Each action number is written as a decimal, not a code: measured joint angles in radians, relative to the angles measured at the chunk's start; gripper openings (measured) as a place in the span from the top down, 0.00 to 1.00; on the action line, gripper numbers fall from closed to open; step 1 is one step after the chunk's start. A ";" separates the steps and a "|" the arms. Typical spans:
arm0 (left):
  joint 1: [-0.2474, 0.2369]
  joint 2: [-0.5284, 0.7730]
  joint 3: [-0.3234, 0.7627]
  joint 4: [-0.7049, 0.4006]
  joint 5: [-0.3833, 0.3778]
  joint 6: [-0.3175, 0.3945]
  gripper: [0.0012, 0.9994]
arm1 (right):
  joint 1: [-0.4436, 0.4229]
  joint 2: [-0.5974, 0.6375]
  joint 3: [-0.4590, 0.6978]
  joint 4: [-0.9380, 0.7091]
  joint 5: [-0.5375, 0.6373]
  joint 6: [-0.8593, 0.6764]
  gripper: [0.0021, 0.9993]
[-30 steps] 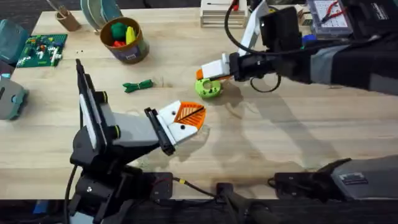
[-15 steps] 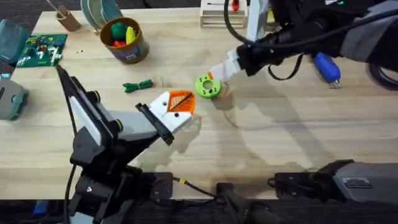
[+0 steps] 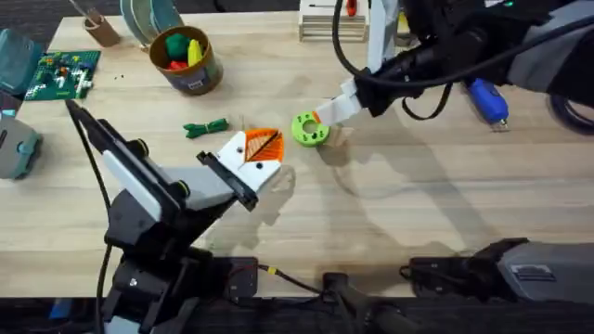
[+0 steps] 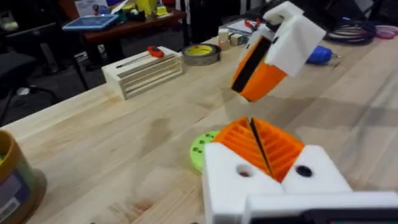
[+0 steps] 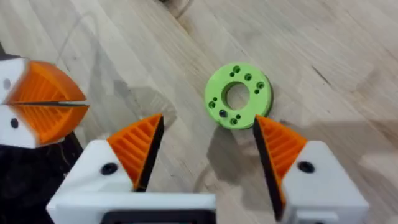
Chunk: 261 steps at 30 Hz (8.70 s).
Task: Pick up the gripper from the table and insert it into the empty holder that is missing its gripper. Then pick up a screw, insert it into the mounting hole, and use the screwdriver to tighten it. Finally, clean up the table by picking up the vegetable and placing it into the bucket.
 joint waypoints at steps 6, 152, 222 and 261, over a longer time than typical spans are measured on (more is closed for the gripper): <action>0.000 0.000 0.000 -0.005 0.162 0.012 1.00 | 0.000 0.000 0.000 0.000 0.000 -0.004 0.10; 0.000 0.000 0.001 -0.062 0.636 -0.120 1.00 | 0.294 0.221 0.028 0.099 0.493 0.197 0.60; 0.000 0.000 0.001 -0.062 0.638 -0.115 1.00 | 0.212 0.140 0.484 -0.487 0.529 0.157 1.00; 0.000 0.000 0.001 -0.062 0.637 -0.115 1.00 | 0.638 -0.075 0.458 -0.525 0.522 0.271 1.00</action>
